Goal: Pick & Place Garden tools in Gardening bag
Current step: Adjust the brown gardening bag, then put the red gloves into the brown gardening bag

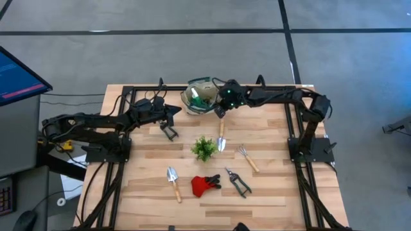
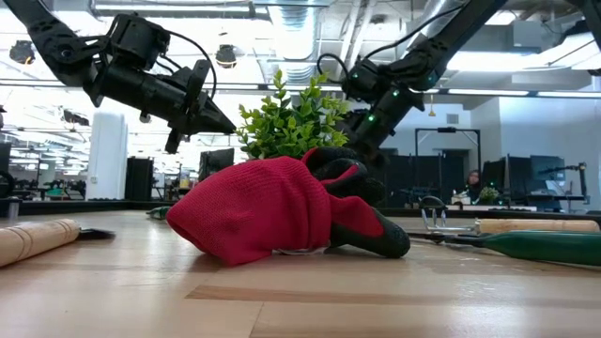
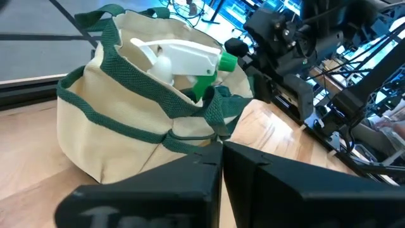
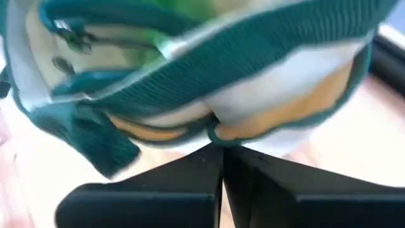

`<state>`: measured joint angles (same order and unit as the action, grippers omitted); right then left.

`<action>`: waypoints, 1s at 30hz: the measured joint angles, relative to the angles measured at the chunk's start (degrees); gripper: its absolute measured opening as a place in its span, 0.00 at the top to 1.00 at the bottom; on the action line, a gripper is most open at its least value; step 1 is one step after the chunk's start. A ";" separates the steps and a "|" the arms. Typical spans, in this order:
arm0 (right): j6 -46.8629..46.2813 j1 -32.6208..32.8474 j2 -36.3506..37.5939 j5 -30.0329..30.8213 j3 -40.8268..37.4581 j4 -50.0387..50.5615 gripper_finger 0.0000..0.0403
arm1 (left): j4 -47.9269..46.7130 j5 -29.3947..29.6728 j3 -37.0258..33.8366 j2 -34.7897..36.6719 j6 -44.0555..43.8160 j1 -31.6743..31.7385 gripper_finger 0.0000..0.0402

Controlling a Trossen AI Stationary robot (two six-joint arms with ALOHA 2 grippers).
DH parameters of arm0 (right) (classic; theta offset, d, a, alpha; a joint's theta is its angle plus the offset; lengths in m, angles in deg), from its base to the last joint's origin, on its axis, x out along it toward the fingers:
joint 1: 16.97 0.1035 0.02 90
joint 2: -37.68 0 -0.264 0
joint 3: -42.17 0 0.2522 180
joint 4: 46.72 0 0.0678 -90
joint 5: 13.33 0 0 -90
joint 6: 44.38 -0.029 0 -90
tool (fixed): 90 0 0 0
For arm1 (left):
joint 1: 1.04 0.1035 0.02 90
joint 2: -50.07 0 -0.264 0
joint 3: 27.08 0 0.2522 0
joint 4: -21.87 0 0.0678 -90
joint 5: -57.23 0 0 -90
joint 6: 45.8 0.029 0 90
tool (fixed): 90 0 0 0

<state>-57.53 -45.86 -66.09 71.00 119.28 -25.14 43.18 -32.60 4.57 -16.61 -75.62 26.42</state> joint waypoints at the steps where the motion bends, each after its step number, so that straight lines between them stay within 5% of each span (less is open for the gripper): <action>1: -0.01 -0.24 0.52 -0.67 -0.03 1.47 1.00 | 0.00 0.00 0.00 0.00 0.00 0.00 1.00; 17: 7.57 -0.43 23.55 -4.79 -0.02 13.77 1.00 | 0.16 -11.83 0.02 0.00 -0.02 0.04 1.00; 30: 7.57 -0.38 28.01 -4.96 -0.02 14.21 1.00 | 9.45 -18.21 0.05 0.00 -0.04 0.02 1.00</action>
<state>-49.96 -46.24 -38.08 66.04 119.26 -10.92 52.63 -50.81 4.62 -16.61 -75.66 26.44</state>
